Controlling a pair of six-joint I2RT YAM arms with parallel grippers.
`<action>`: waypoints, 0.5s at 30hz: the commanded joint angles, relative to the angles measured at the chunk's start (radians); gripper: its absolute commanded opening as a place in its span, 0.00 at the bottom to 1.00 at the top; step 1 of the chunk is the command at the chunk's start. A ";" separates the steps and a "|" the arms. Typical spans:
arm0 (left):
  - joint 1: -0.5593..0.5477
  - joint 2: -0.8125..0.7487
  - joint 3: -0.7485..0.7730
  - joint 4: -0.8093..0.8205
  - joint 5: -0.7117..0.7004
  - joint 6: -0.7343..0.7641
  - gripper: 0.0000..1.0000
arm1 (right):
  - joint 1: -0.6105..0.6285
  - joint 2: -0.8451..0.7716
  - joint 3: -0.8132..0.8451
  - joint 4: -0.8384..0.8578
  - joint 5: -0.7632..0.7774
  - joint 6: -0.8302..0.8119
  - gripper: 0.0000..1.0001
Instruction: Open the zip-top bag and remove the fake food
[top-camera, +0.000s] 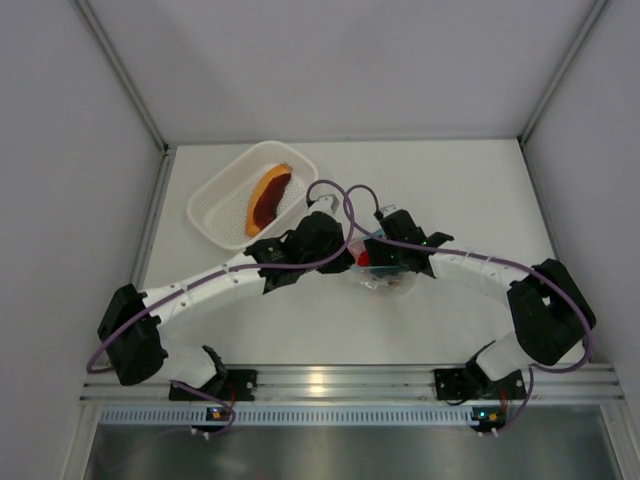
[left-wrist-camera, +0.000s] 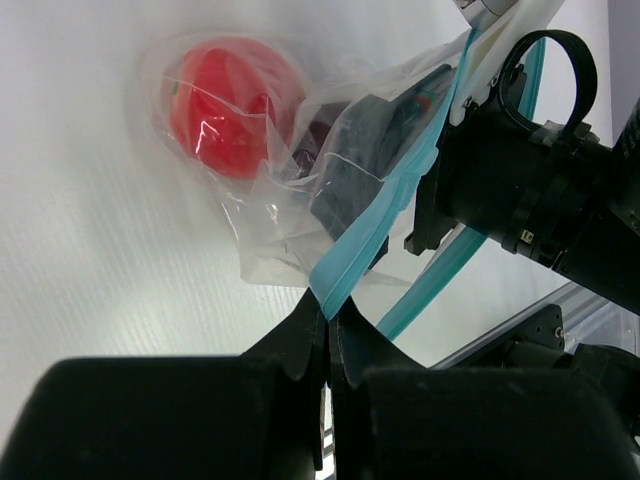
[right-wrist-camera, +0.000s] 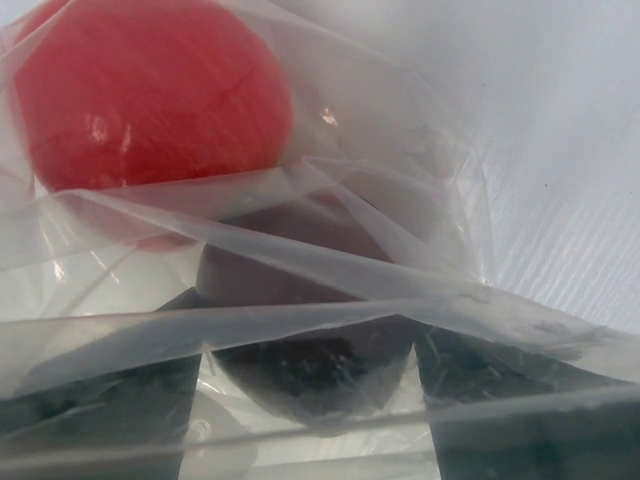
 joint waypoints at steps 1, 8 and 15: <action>0.017 -0.022 0.014 -0.029 -0.039 0.030 0.00 | -0.008 0.032 -0.039 -0.035 0.043 0.020 0.56; 0.028 -0.033 0.010 -0.031 -0.070 0.042 0.00 | 0.041 -0.069 -0.011 -0.074 0.054 0.043 0.44; 0.035 -0.062 0.024 -0.034 -0.065 0.074 0.00 | 0.158 -0.147 0.052 -0.120 0.078 0.063 0.43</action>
